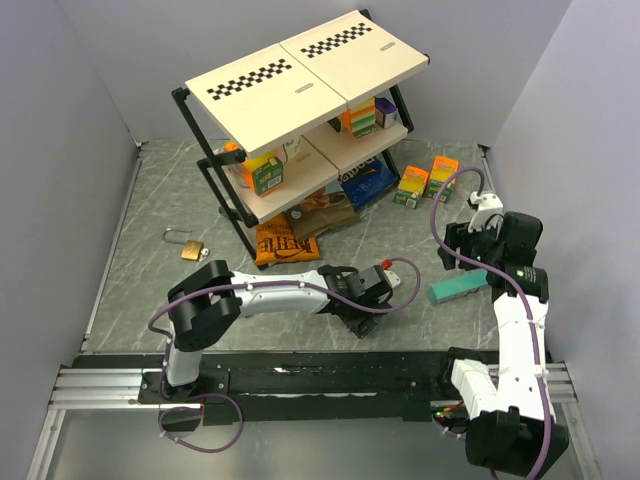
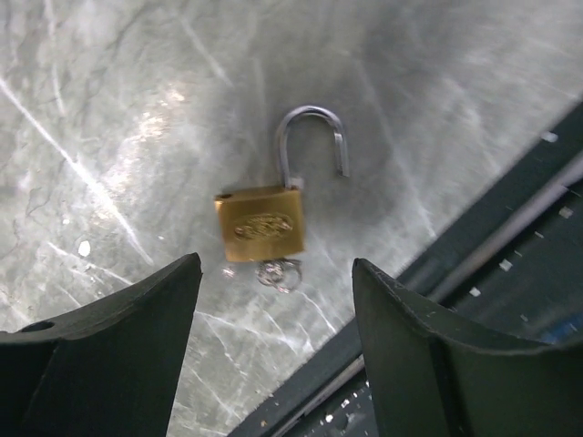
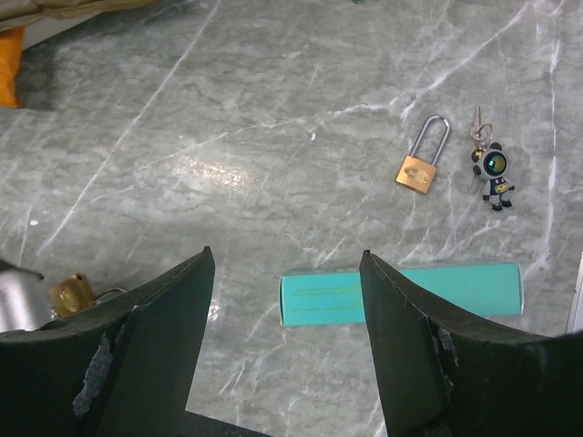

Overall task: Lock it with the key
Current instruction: Pick up the lock from the center of the board.

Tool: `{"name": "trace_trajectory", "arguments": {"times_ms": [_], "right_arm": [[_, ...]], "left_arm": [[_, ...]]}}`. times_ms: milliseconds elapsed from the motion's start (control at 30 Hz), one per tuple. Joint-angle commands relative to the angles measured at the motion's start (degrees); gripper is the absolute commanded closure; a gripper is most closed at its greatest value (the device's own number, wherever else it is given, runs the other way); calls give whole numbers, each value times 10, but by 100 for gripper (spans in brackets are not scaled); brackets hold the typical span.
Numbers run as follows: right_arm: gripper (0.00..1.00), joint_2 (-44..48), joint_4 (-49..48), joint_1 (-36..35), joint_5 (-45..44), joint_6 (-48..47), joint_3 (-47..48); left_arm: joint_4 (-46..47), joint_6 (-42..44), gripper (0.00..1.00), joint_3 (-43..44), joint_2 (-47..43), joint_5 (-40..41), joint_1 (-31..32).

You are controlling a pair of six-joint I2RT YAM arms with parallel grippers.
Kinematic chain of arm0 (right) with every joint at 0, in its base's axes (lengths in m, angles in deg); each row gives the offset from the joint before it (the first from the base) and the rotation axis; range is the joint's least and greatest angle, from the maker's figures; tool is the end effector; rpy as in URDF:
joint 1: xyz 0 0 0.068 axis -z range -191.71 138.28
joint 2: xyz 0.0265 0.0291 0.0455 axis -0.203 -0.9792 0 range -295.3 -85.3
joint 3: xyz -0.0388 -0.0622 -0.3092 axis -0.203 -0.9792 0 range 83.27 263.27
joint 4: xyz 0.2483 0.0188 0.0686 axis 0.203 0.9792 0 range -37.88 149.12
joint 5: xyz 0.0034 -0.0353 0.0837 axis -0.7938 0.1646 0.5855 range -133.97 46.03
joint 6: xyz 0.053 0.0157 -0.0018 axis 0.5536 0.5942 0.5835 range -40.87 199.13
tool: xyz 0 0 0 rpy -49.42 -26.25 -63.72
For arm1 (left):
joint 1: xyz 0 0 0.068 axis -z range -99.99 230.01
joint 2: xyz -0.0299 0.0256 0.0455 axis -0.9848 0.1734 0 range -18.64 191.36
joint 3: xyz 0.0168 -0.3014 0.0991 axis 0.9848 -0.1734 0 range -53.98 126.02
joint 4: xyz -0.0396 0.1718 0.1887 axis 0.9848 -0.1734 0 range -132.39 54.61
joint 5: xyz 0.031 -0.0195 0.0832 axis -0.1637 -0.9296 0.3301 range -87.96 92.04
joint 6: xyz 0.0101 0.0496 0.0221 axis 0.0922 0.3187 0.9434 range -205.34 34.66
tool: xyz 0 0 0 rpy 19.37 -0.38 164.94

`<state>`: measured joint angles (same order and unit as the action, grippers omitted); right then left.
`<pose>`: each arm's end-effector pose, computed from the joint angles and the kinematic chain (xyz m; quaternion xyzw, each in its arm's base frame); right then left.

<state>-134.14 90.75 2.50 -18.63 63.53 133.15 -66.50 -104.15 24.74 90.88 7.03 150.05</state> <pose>0.1415 -0.0192 0.3456 -0.1075 0.8741 0.0793 0.4671 0.1445 -0.3884 0.2355 0.4094 0.8785 -0.1395 0.2027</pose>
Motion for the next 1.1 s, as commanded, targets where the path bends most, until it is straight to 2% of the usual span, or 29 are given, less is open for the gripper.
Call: {"name": "trace_trajectory", "arguments": {"times_ms": [0,333,533,633,667,800,867,1067], "right_arm": [[26,22,-2,-3,15,9,-2],[25,28,2,-3,23,7,10],[24,25,0,-3,30,1,15],[23,21,0,-3,36,3,19],[23,21,-1,-3,37,4,19],[20,29,-2,-3,50,9,15],[15,41,-5,-2,78,14,11],[5,88,-19,-2,124,28,7]], "left_arm": [[-4,-40,28,21,13,46,1],[-10,-55,34,45,57,41,1],[-14,-61,44,50,71,22,-3],[-18,-59,56,48,78,13,-5],[-20,-58,65,48,79,13,-7],[-26,-56,86,63,76,19,-19],[-29,-58,93,74,66,27,-32],[-15,-79,98,144,4,3,-67]]}}
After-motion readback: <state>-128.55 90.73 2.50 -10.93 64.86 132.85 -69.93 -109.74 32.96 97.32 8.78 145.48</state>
